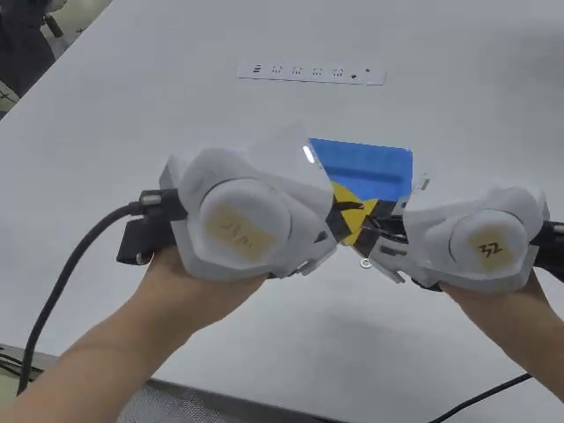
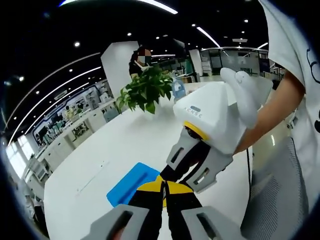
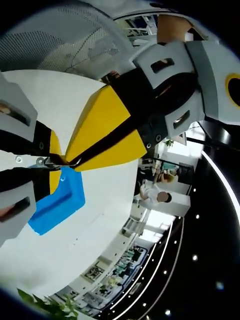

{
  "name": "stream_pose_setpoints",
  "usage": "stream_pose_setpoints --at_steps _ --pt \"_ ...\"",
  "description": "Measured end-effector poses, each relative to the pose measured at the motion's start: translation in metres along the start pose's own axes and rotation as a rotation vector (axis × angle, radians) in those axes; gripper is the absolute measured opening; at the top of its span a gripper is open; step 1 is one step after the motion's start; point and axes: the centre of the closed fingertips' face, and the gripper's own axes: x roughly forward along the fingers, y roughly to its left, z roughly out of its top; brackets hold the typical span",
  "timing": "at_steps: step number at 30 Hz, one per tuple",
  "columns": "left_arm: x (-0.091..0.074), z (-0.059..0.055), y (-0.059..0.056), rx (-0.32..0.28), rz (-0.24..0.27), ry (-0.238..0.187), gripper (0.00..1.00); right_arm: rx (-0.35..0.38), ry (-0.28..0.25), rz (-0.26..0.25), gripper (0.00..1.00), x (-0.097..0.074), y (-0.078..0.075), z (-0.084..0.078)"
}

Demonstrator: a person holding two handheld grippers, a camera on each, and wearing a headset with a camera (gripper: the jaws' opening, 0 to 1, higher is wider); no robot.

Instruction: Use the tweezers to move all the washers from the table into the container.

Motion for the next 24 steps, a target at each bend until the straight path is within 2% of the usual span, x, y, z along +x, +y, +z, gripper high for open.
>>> stream_pose_setpoints --at_steps 6,11,14,19,24 --pt "0.008 0.011 0.018 0.035 0.025 -0.021 0.00 -0.014 -0.019 -0.063 0.04 0.002 -0.026 0.008" --pt "0.018 0.011 0.030 0.035 0.041 -0.022 0.00 -0.006 -0.022 -0.084 0.04 0.010 -0.040 0.007" --pt "0.025 0.007 0.035 0.029 0.044 -0.014 0.00 0.003 -0.016 -0.087 0.04 0.018 -0.046 0.002" --pt "0.041 -0.008 0.045 0.002 0.040 0.009 0.00 0.037 -0.001 -0.082 0.04 0.033 -0.051 -0.011" --pt "0.059 -0.025 0.052 -0.033 0.039 0.044 0.00 0.105 0.015 -0.069 0.04 0.049 -0.055 -0.027"
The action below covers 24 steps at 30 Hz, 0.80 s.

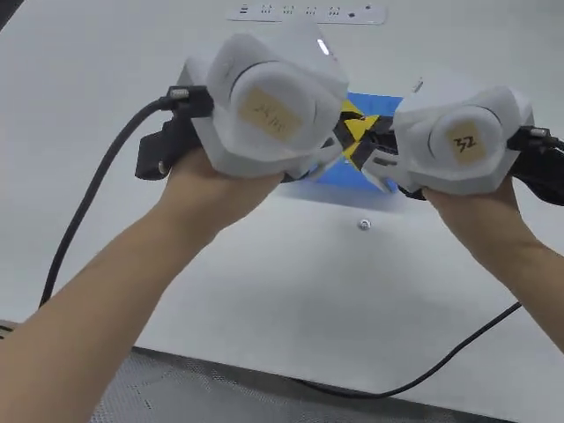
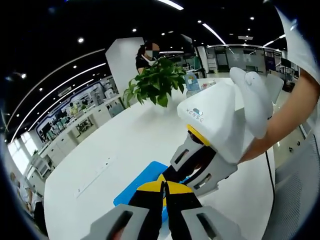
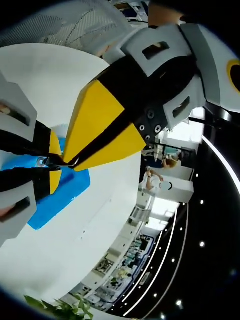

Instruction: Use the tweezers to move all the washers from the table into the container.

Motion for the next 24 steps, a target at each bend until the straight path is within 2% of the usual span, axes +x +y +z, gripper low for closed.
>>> stream_pose_setpoints --at_steps 6,13,16,20,24 --pt "0.016 -0.014 0.008 -0.020 -0.010 0.025 0.00 0.078 0.015 0.008 0.04 0.016 -0.004 -0.012" --pt "0.021 -0.016 0.012 -0.020 -0.010 0.035 0.00 0.162 0.004 0.020 0.04 0.024 -0.008 -0.014" --pt "0.023 -0.020 0.012 -0.022 -0.017 0.045 0.00 0.166 0.017 0.024 0.04 0.027 -0.007 -0.018" --pt "0.022 -0.018 0.012 -0.031 -0.017 0.038 0.00 0.207 0.010 0.033 0.04 0.028 -0.009 -0.019" --pt "0.013 -0.010 0.009 -0.025 -0.024 0.041 0.00 0.187 -0.003 0.019 0.06 0.019 -0.008 -0.012"
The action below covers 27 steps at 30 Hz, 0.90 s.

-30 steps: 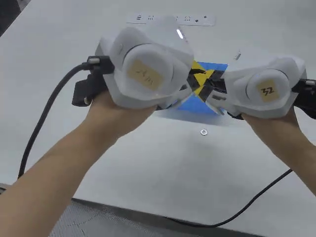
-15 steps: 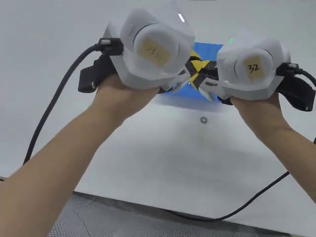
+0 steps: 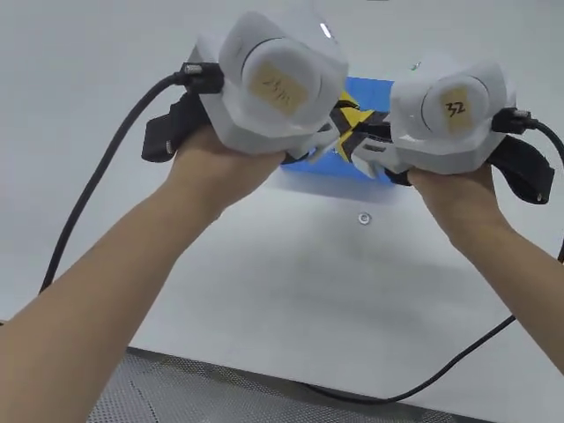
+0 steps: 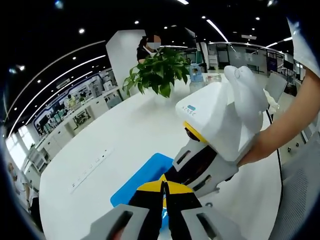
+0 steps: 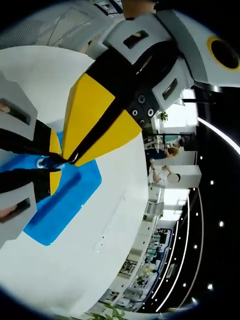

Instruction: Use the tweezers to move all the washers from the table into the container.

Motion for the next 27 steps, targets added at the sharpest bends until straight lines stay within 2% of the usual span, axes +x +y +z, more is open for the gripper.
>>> stream_pose_setpoints --at_steps 5,8,13,20,27 --pt "-0.015 0.015 -0.006 0.022 0.004 -0.028 0.00 0.008 -0.058 -0.006 0.07 -0.020 0.006 0.017" --pt "-0.029 0.027 -0.014 0.052 0.008 -0.055 0.00 0.012 -0.087 -0.015 0.07 -0.035 0.011 0.026" --pt "-0.045 0.041 -0.029 0.078 0.002 -0.089 0.00 0.024 -0.124 -0.018 0.08 -0.057 0.022 0.034" --pt "-0.055 0.041 -0.050 0.104 -0.020 -0.095 0.00 0.020 -0.117 -0.018 0.08 -0.073 0.039 0.028" --pt "-0.055 0.034 -0.064 0.068 -0.052 -0.092 0.00 0.054 -0.094 -0.002 0.08 -0.076 0.049 0.011"
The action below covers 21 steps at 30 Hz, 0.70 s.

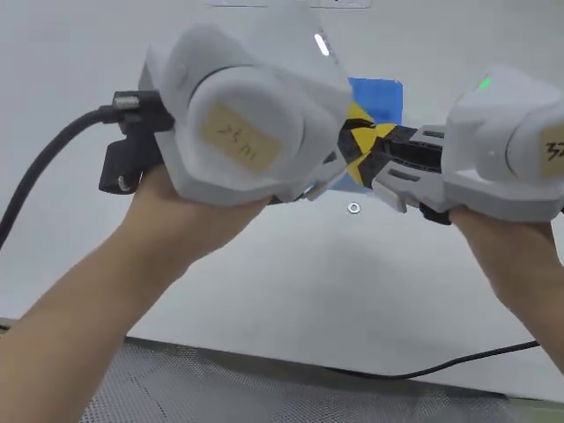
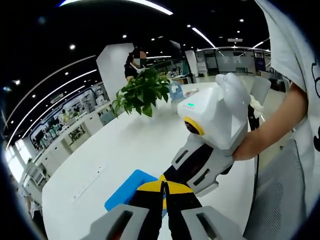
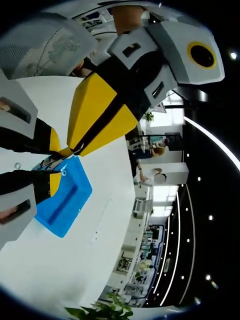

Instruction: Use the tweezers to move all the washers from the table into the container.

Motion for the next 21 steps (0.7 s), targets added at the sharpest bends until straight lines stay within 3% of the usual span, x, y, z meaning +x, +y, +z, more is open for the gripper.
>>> stream_pose_setpoints --at_steps 11,21 --pt "0.021 -0.027 -0.012 -0.069 -0.051 0.037 0.00 0.072 0.076 0.026 0.09 0.009 0.001 -0.037" --pt "0.031 -0.041 -0.012 -0.105 -0.060 0.070 0.00 0.110 0.115 0.054 0.10 0.019 -0.003 -0.052"
